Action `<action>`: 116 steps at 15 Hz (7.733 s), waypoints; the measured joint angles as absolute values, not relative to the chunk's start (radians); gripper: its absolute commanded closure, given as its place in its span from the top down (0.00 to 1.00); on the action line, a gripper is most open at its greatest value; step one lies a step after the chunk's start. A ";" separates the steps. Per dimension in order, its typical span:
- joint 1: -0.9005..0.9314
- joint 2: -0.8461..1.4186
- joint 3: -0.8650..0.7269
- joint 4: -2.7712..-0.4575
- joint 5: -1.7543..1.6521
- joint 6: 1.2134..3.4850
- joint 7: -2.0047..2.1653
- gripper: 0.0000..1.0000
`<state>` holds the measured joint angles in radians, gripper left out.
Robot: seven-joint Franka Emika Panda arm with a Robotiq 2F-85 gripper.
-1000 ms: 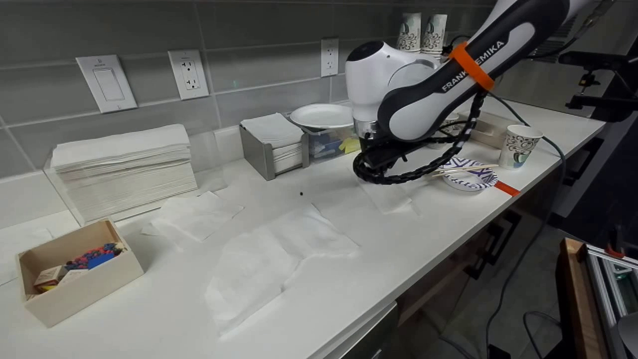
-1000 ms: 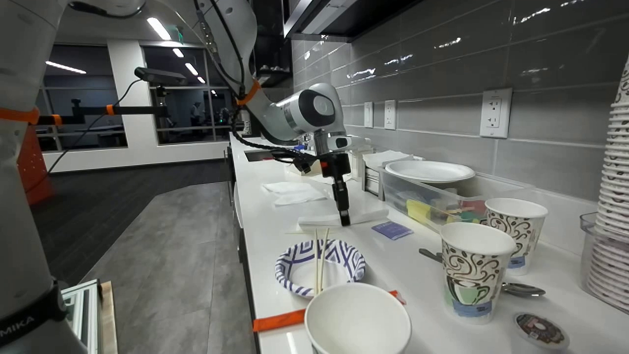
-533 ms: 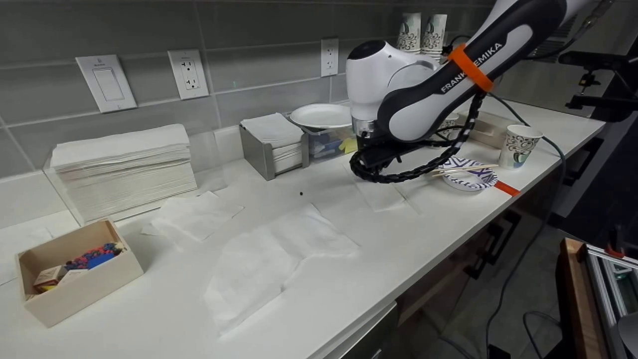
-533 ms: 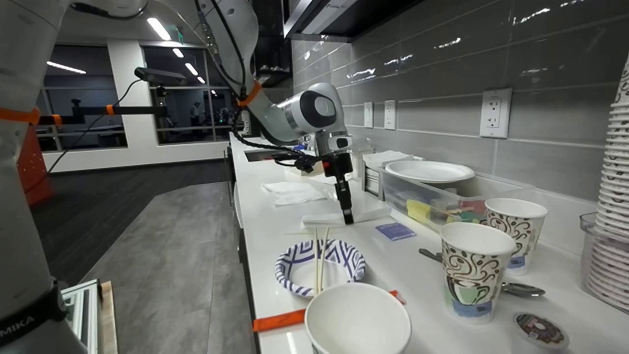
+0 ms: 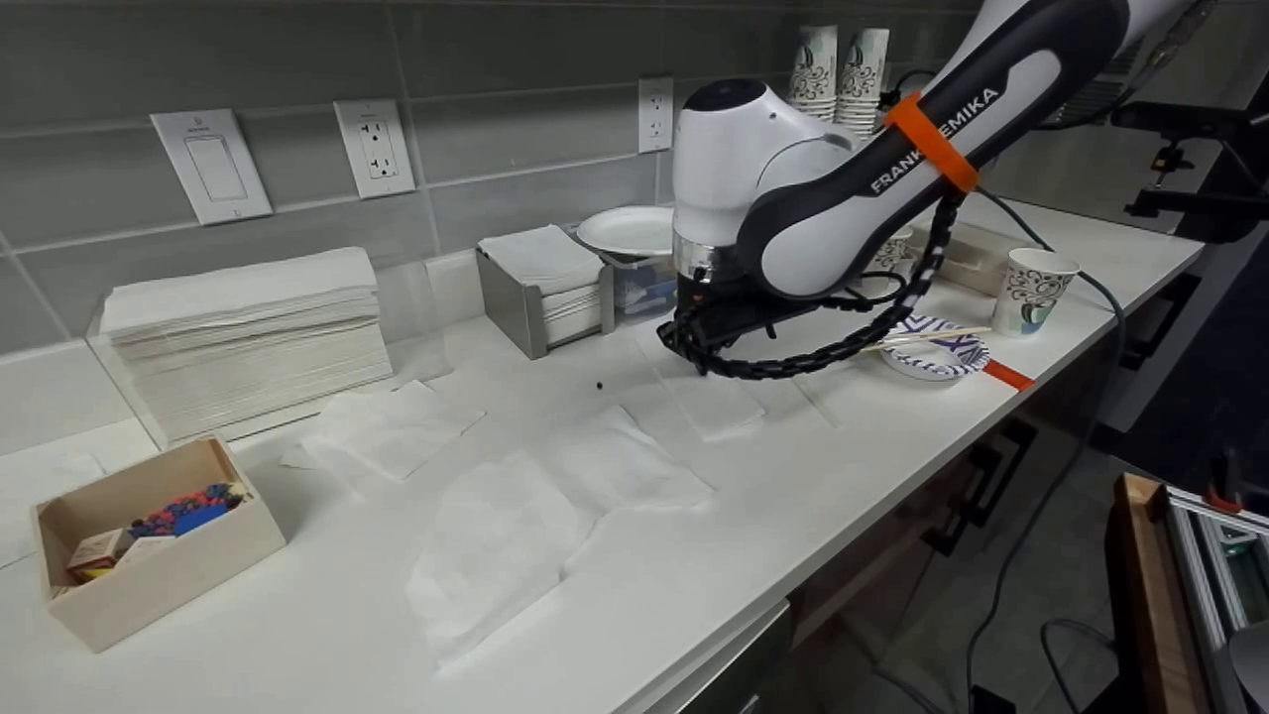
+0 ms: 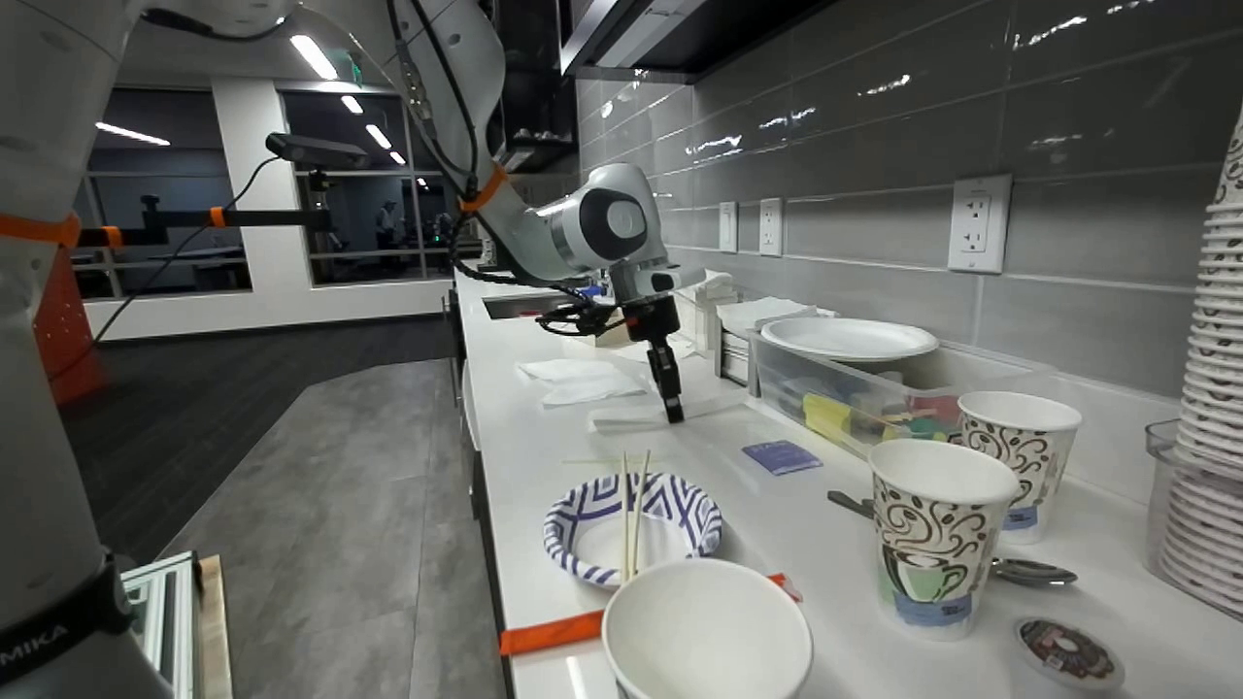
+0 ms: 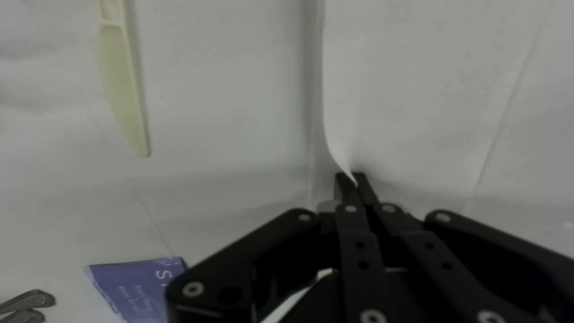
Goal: Use one paper towel to wipe the surface
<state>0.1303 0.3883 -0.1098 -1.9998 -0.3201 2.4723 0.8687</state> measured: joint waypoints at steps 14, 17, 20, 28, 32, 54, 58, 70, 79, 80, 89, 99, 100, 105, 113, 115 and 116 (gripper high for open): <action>0.136 0.371 -0.165 -2.001 -0.407 2.201 0.805 0.00; 0.131 0.373 -0.166 -1.999 -0.409 2.219 0.837 0.00; 0.130 0.377 -0.164 -1.998 -0.410 2.274 0.850 0.00; 0.130 0.384 -0.101 -1.990 -0.359 2.382 0.790 0.00; 0.132 0.382 -0.091 -1.984 -0.327 2.346 0.705 0.00; 0.102 0.310 -0.089 -1.973 -0.172 2.247 0.751 0.00; 0.105 0.223 -0.026 -1.966 -0.082 2.252 0.703 0.00; 0.245 0.200 0.180 -1.920 0.034 2.469 0.592 0.00; 0.393 0.376 0.178 -1.868 -0.104 2.654 0.599 0.01; 0.394 0.379 0.176 -1.862 -0.105 2.654 0.599 0.01; 0.413 0.407 0.142 -1.838 -0.109 2.706 0.592 0.00; 0.520 0.658 -0.023 -1.657 -0.095 2.913 0.650 0.28; 0.523 0.676 -0.026 -1.640 -0.083 2.926 0.652 0.33; 0.544 0.690 -0.047 -1.562 -0.056 2.858 0.653 0.71; 0.575 0.485 -0.081 -1.519 -0.191 2.301 0.645 1.00; 0.565 0.431 -0.066 -1.540 -0.231 2.216 0.645 1.00; 0.554 0.402 -0.052 -1.560 -0.237 2.193 0.641 1.00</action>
<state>0.5538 0.4022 -0.0521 -1.5604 -0.2373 2.1932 0.6412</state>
